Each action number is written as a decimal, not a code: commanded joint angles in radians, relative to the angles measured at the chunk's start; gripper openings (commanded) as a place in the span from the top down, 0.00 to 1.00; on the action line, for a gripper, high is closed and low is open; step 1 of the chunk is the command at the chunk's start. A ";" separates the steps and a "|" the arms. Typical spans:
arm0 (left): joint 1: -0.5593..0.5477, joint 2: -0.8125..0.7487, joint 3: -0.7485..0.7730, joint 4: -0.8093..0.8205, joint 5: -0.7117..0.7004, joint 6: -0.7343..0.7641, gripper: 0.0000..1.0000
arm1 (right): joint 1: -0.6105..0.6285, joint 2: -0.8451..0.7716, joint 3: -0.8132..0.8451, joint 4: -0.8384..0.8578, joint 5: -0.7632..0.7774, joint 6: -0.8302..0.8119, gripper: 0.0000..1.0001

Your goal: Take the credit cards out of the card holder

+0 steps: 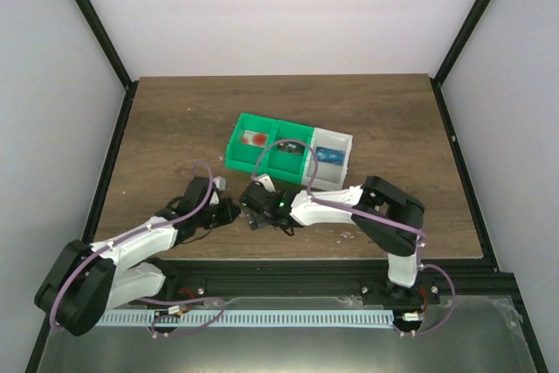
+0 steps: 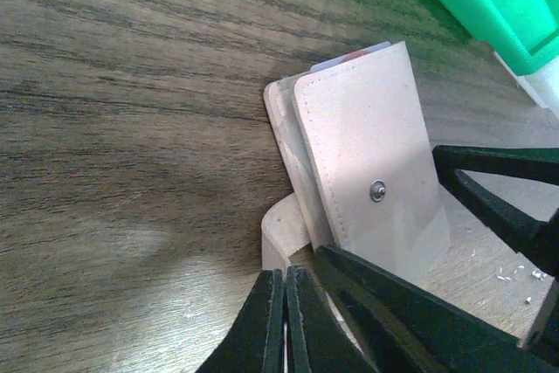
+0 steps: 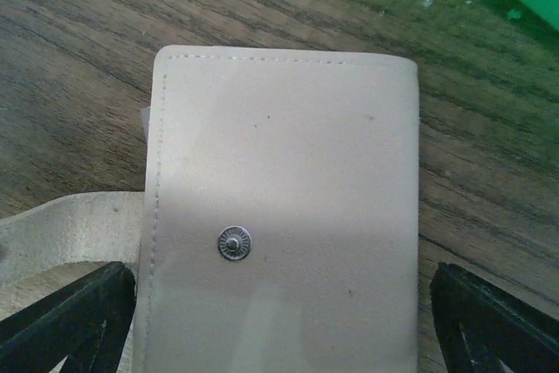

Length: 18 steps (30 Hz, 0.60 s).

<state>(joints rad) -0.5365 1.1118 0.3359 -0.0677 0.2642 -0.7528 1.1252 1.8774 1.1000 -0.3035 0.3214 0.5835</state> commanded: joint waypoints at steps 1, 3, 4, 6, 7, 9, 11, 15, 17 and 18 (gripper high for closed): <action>0.003 0.019 -0.011 -0.004 0.008 0.020 1.00 | 0.009 -0.045 0.011 -0.019 0.057 -0.004 0.07; 0.003 0.028 -0.008 -0.005 0.010 0.024 1.00 | 0.008 -0.058 0.007 -0.022 0.065 -0.004 0.07; 0.004 0.033 -0.006 -0.006 0.012 0.025 1.00 | 0.008 -0.064 0.005 -0.023 0.070 -0.005 0.07; 0.003 0.045 -0.003 -0.008 0.013 0.031 1.00 | 0.010 -0.076 0.007 -0.031 0.080 -0.007 0.07; 0.004 0.049 -0.002 -0.009 0.014 0.032 1.00 | 0.009 -0.081 0.006 -0.032 0.085 -0.009 0.08; 0.004 0.053 -0.002 -0.008 0.015 0.034 1.00 | 0.009 -0.089 0.004 -0.033 0.094 -0.015 0.08; 0.004 0.052 -0.002 -0.007 0.019 0.034 1.00 | 0.008 -0.088 0.004 -0.032 0.099 -0.019 0.09; 0.004 0.046 -0.005 -0.005 0.021 0.030 1.00 | 0.009 -0.083 -0.020 0.021 0.032 -0.040 0.09; 0.005 0.046 -0.005 -0.007 0.021 0.031 1.00 | 0.009 -0.063 -0.025 0.034 0.022 -0.049 0.08; 0.004 0.045 -0.004 -0.009 0.021 0.032 1.00 | 0.009 -0.048 -0.018 0.025 0.026 -0.048 0.08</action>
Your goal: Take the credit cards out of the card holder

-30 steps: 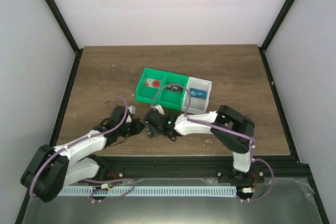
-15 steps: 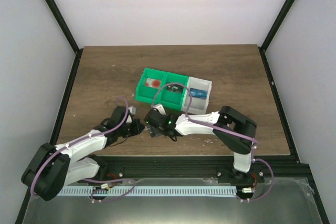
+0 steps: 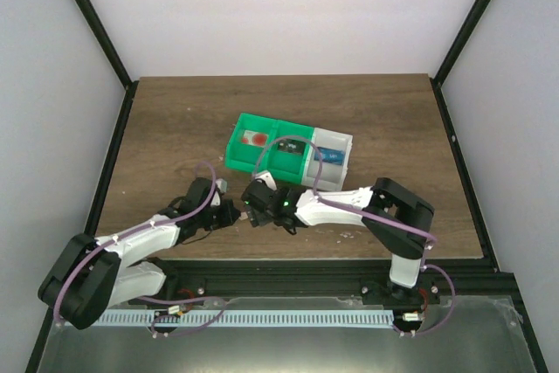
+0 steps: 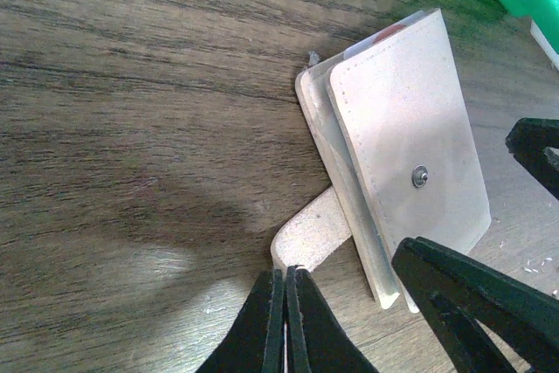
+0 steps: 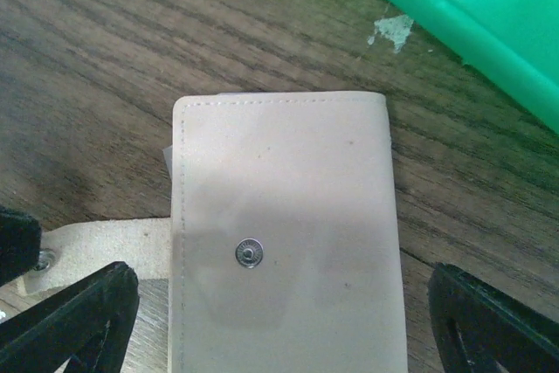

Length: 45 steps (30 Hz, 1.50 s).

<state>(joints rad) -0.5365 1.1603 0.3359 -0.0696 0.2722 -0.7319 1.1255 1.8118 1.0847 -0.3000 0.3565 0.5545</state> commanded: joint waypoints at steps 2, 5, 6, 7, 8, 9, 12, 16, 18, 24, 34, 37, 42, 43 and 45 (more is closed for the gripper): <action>0.004 -0.002 -0.006 -0.006 0.014 0.011 1.00 | 0.008 0.038 0.009 0.015 -0.002 -0.031 0.09; 0.003 -0.001 -0.005 -0.006 0.012 0.013 1.00 | 0.009 0.036 0.012 0.016 0.014 -0.043 0.17; 0.004 -0.001 -0.005 -0.007 0.012 0.014 1.00 | 0.008 0.033 0.011 0.014 0.024 -0.044 0.20; 0.003 -0.001 -0.005 -0.007 0.012 0.013 1.00 | 0.008 0.031 0.012 0.009 0.038 -0.045 0.22; 0.004 -0.001 -0.005 -0.006 0.014 0.013 1.00 | 0.008 0.031 0.015 0.004 0.050 -0.047 0.22; 0.003 -0.001 -0.005 -0.007 0.015 0.013 1.00 | 0.008 0.033 0.017 -0.003 0.063 -0.047 0.22; 0.003 -0.004 -0.006 -0.005 0.016 0.011 1.00 | 0.009 0.038 0.014 -0.004 0.068 -0.049 0.18; 0.004 -0.008 -0.010 0.000 0.020 0.006 1.00 | 0.008 0.043 0.000 0.030 0.014 -0.048 0.14; 0.004 -0.011 -0.014 -0.001 0.022 0.003 1.00 | 0.007 0.053 0.003 0.029 0.013 -0.047 0.13; 0.003 -0.018 -0.020 -0.004 0.019 0.005 1.00 | 0.008 0.066 0.011 0.009 0.063 -0.047 0.12; 0.004 -0.009 -0.022 -0.007 0.025 0.012 1.00 | 0.008 -0.004 0.000 -0.032 0.157 -0.044 0.21; 0.004 -0.002 -0.019 -0.013 0.025 0.015 1.00 | 0.008 -0.020 0.000 -0.036 0.163 -0.047 0.21; 0.003 0.004 -0.017 -0.019 0.026 0.020 1.00 | 0.008 -0.029 -0.003 -0.046 0.170 -0.042 0.20; 0.004 0.005 -0.017 -0.020 0.026 0.021 1.00 | 0.007 -0.033 -0.006 -0.044 0.171 -0.041 0.20; 0.004 0.006 -0.018 -0.021 0.025 0.020 1.00 | 0.008 -0.039 -0.009 -0.046 0.175 -0.039 0.21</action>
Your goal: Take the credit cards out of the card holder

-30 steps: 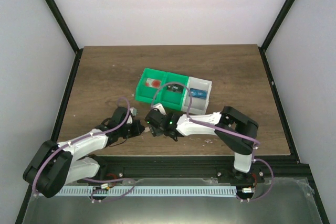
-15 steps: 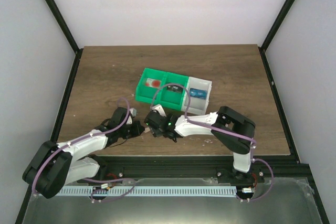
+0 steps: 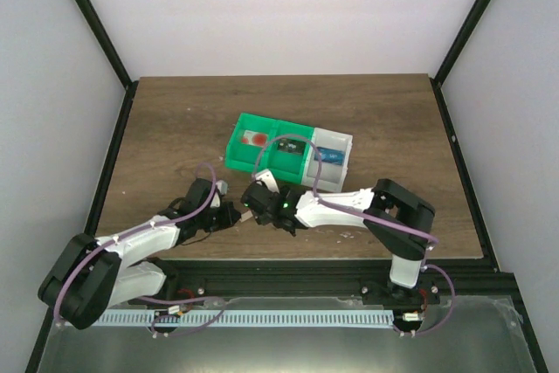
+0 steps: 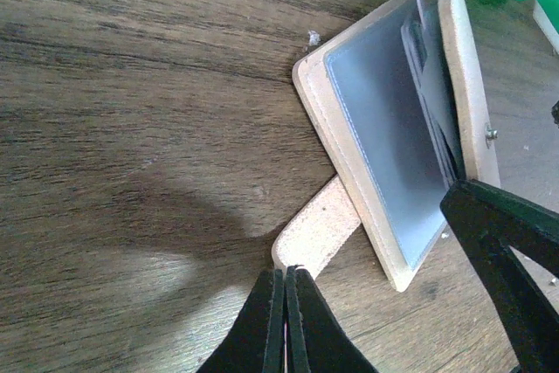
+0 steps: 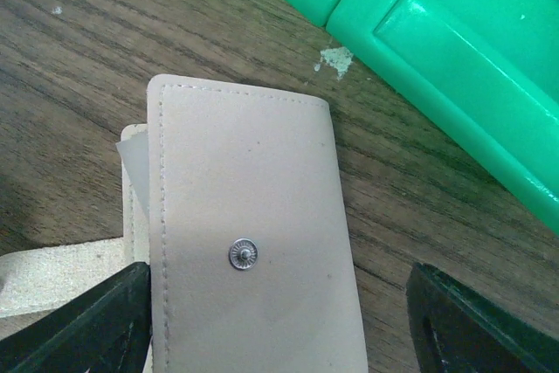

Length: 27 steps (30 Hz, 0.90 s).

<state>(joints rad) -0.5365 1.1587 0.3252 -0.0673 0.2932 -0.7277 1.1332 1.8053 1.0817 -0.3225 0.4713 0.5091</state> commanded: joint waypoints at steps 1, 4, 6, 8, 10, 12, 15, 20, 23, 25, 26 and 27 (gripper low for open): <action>0.003 0.008 -0.007 -0.024 0.003 0.016 1.00 | 0.000 -0.035 -0.007 -0.026 0.063 0.007 0.21; 0.004 0.010 -0.007 -0.026 0.001 0.018 1.00 | 0.000 -0.053 -0.012 -0.031 0.068 0.007 0.24; 0.003 0.010 -0.006 -0.029 -0.002 0.019 1.00 | -0.001 -0.069 -0.018 -0.035 0.069 0.008 0.28; 0.003 0.013 -0.006 -0.031 -0.005 0.019 1.00 | -0.004 -0.089 -0.029 -0.034 0.062 0.007 0.30; 0.003 0.015 -0.005 -0.031 -0.006 0.019 1.00 | -0.011 -0.109 -0.046 -0.018 0.035 0.007 0.31; 0.003 0.016 -0.006 -0.031 -0.006 0.019 1.00 | -0.016 -0.126 -0.061 -0.003 0.006 0.003 0.31; 0.003 0.020 -0.004 -0.026 -0.006 0.019 1.00 | -0.016 -0.140 -0.076 0.020 -0.024 -0.005 0.29; 0.003 0.026 0.008 -0.035 -0.006 0.023 1.00 | -0.027 -0.131 -0.085 0.035 -0.054 -0.012 0.32; 0.003 0.025 0.012 -0.042 -0.009 0.026 1.00 | -0.030 -0.135 -0.087 0.034 -0.054 -0.013 0.39; 0.003 0.027 0.011 -0.042 -0.013 0.027 1.00 | -0.032 -0.142 -0.093 0.041 -0.055 -0.016 0.45; 0.003 0.027 0.010 -0.042 -0.014 0.027 1.00 | -0.034 -0.142 -0.094 0.042 -0.054 -0.017 0.49; 0.003 0.028 0.009 -0.042 -0.013 0.027 1.00 | -0.038 -0.144 -0.095 0.042 -0.053 -0.017 0.53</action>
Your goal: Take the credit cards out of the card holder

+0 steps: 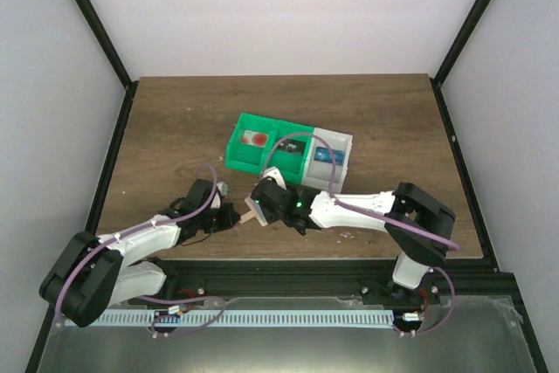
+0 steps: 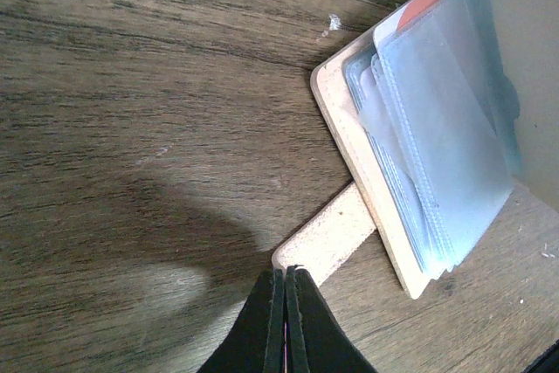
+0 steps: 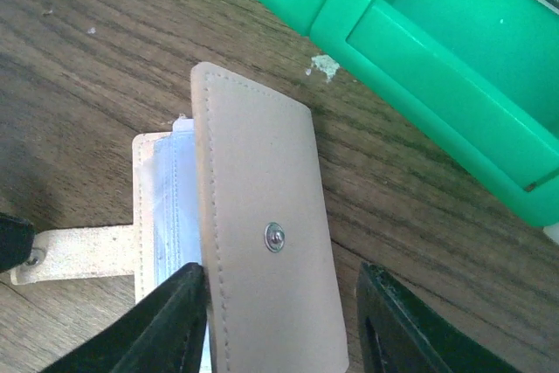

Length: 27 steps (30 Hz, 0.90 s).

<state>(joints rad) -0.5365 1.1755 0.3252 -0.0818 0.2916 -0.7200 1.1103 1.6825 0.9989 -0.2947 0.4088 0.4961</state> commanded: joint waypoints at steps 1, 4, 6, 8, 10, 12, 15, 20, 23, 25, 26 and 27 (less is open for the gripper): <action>0.004 0.013 0.009 -0.028 -0.011 0.019 1.00 | -0.018 -0.020 -0.015 0.013 0.011 -0.004 0.56; 0.003 0.013 0.013 -0.031 -0.012 0.019 1.00 | -0.032 -0.026 -0.020 -0.004 0.020 0.000 0.65; 0.004 0.009 0.018 -0.041 -0.017 0.020 1.00 | -0.043 -0.045 -0.031 -0.015 0.017 0.006 0.73; 0.004 0.003 0.030 -0.057 -0.038 0.014 1.00 | -0.055 -0.073 -0.051 -0.027 0.007 0.018 0.81; 0.004 -0.007 0.045 -0.084 -0.075 -0.004 1.00 | -0.066 -0.110 -0.087 -0.023 -0.031 0.031 0.85; 0.007 -0.021 0.061 -0.108 -0.114 -0.020 1.00 | -0.085 -0.151 -0.136 -0.005 -0.094 0.046 0.89; 0.008 -0.044 0.075 -0.121 -0.144 -0.024 1.00 | -0.115 -0.208 -0.207 -0.004 -0.132 0.079 0.88; 0.009 -0.039 0.106 -0.141 -0.156 -0.001 1.00 | -0.160 -0.299 -0.248 -0.086 -0.099 0.115 0.60; 0.009 -0.028 0.117 -0.139 -0.133 0.014 1.00 | -0.162 -0.357 -0.199 -0.162 -0.070 0.120 0.47; 0.009 -0.021 0.122 -0.142 -0.124 0.015 1.00 | -0.161 -0.396 -0.174 -0.163 -0.098 0.111 0.46; 0.010 -0.020 0.125 -0.149 -0.128 0.012 0.95 | -0.160 -0.418 -0.169 -0.141 -0.145 0.102 0.46; 0.010 -0.021 0.126 -0.160 -0.133 0.006 0.90 | -0.159 -0.428 -0.168 -0.111 -0.185 0.094 0.46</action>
<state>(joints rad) -0.5316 1.1473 0.4252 -0.2092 0.1623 -0.7227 0.9516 1.3231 0.7704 -0.4221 0.2958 0.5957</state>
